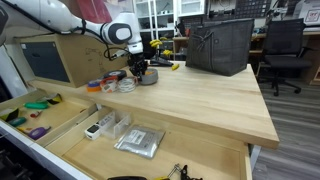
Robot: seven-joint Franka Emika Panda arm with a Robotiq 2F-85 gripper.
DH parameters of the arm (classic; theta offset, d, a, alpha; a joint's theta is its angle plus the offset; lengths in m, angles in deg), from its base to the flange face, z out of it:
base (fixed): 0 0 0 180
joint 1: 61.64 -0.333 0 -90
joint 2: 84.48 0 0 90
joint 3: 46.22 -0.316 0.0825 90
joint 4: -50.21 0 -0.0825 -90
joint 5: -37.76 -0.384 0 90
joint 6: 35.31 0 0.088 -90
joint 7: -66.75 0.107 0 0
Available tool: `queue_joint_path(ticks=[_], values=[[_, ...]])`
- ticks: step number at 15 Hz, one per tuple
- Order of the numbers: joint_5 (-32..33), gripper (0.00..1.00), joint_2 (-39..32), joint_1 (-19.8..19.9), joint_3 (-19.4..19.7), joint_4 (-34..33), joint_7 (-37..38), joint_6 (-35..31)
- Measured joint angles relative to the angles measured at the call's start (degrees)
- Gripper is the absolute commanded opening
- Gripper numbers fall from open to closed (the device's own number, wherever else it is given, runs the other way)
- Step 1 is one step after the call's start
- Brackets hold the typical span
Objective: Remove the grey tape from the drawer
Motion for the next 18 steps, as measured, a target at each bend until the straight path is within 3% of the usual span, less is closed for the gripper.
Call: queue_joint_path(ticks=[5,6,8,12,18], values=[[-0.08,0.12,-1.45,-0.88,-0.14,-1.38,0.07,-0.95],[-0.19,0.62,-1.75,-1.02,-0.25,-1.62,0.14,-0.95],[-0.24,0.7,-2.45,-1.15,-0.38,-2.61,0.86,-0.95],[-0.15,0.99,-2.68,-1.39,-0.38,-4.85,0.99,-3.09],[0.3,1.0,-1.04,-2.13,-0.5,-6.9,-2.14,-13.58]])
